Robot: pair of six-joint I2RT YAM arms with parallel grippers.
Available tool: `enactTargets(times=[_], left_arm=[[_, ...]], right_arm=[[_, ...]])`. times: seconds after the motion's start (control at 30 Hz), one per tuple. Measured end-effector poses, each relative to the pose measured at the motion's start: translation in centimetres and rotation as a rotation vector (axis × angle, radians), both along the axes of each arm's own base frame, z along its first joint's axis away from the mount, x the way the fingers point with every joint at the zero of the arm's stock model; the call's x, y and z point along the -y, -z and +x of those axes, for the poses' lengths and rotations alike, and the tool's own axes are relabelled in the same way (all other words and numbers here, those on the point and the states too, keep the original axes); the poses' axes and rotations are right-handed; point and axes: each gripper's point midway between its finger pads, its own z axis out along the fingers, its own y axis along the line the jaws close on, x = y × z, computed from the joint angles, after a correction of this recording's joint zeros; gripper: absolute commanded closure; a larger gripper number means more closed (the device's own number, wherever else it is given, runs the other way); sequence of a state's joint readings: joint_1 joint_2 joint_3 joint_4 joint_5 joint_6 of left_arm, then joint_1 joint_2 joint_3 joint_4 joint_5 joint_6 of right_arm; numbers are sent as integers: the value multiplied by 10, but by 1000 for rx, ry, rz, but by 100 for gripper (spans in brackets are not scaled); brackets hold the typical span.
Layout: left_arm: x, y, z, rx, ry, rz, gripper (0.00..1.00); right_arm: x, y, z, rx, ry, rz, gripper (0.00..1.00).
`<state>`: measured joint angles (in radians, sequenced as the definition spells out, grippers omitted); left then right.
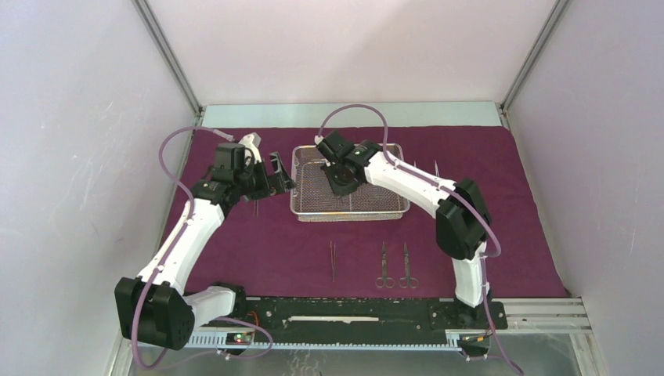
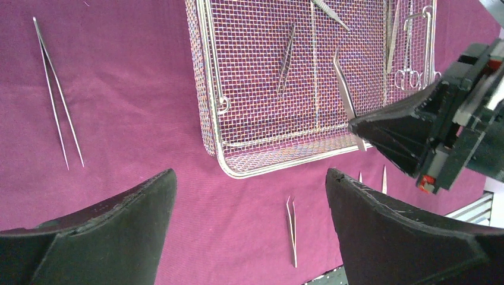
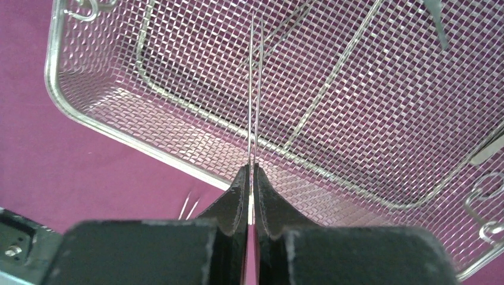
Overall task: Open and lay out the surgical kit
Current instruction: Pick up the medical item from the container, then place the medical item in the surgical kit.
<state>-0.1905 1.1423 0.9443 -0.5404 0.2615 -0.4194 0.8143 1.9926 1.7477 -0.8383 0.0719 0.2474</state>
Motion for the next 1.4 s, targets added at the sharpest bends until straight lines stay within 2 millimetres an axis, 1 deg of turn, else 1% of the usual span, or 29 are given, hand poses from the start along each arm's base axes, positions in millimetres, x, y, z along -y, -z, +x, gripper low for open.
enactTargets(times=[0.1,0.2,0.37,0.5,0.73,0.8,0.9,1.0,1.1,1.2,1.3,1.4], left_arm=[[0,-1,0,2,0,0,0],[0,-3,-1,11,0,-2,0],[-1,-10,-2,33,-3,-4,0],[-3,-18,-4,63,-9,-4,0],[-4,-23,-4,84,-15,-3,0],[-4,-23,-5,84,-15,-3,0],[-4,-24,-5,86,-15,-4,0],[-4,-27,-5,95,-15,-6,0],[-4,-28,-6,100,-15,-8,0],[-4,-29,-6,102,-15,-8,0],[-4,-29,-6,103,-15,-8,0],[-4,-29,-6,103,-15,-8,0]], right_arm=[[-3,-8,-11,-14,33,16,95],[-6,-18,-29,-20,78,45,95],[-10,-26,-67,-28,130,69,94],[-13,-18,-99,-47,166,66,96],[-17,11,-144,-91,249,55,97],[-21,12,-150,-91,261,61,97],[-35,10,-163,-89,281,100,97],[-48,13,-176,-96,289,126,96],[-57,23,-184,-109,305,131,96],[-61,36,-188,-123,326,117,96],[-63,49,-190,-133,352,101,96],[-62,56,-189,-136,377,93,96]])
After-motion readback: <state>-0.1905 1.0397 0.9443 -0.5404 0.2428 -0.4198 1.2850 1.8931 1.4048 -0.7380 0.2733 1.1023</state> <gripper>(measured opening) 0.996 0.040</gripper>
